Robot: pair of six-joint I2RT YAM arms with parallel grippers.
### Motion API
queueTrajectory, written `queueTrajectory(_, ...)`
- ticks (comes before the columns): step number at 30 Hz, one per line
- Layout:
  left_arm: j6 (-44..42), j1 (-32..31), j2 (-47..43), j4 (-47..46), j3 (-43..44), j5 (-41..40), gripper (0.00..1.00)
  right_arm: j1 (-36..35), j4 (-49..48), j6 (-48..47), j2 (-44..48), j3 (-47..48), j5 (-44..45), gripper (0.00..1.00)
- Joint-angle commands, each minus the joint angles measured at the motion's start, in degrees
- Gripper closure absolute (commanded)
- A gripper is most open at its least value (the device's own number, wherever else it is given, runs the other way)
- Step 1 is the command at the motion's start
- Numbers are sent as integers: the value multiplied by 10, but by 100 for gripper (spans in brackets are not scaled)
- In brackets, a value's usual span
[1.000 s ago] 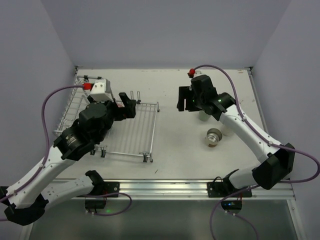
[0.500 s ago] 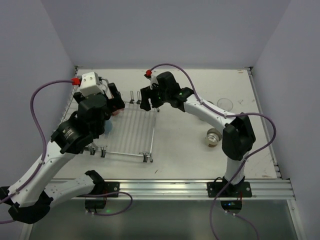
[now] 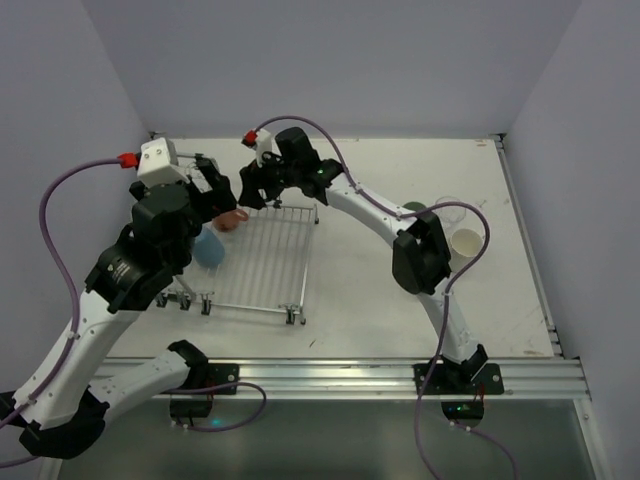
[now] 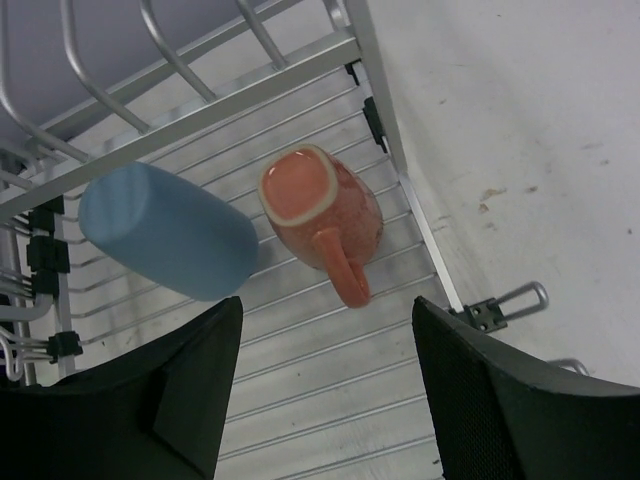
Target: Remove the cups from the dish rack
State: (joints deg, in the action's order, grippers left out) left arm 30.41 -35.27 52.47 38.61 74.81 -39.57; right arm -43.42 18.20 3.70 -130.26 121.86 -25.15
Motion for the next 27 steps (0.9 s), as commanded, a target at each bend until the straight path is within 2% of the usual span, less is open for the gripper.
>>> queueTrajectory(1, -5, 4, -20, -22, 6, 21, 0, -3, 21, -20, -26, 62, -73, 29)
queueTrajectory(11, -18, 4, -42, -41, -1, 50, 0, -2, 46, 39, -128, 165, -150, 27)
queueTrajectory(22, -33, 3, -54, -55, -16, 55, 0, -2, 46, 56, -170, 195, -146, 24)
queueTrajectory(27, -35, 4, -50, -62, -24, 59, 0, -2, 49, 56, -184, 202, -148, 32)
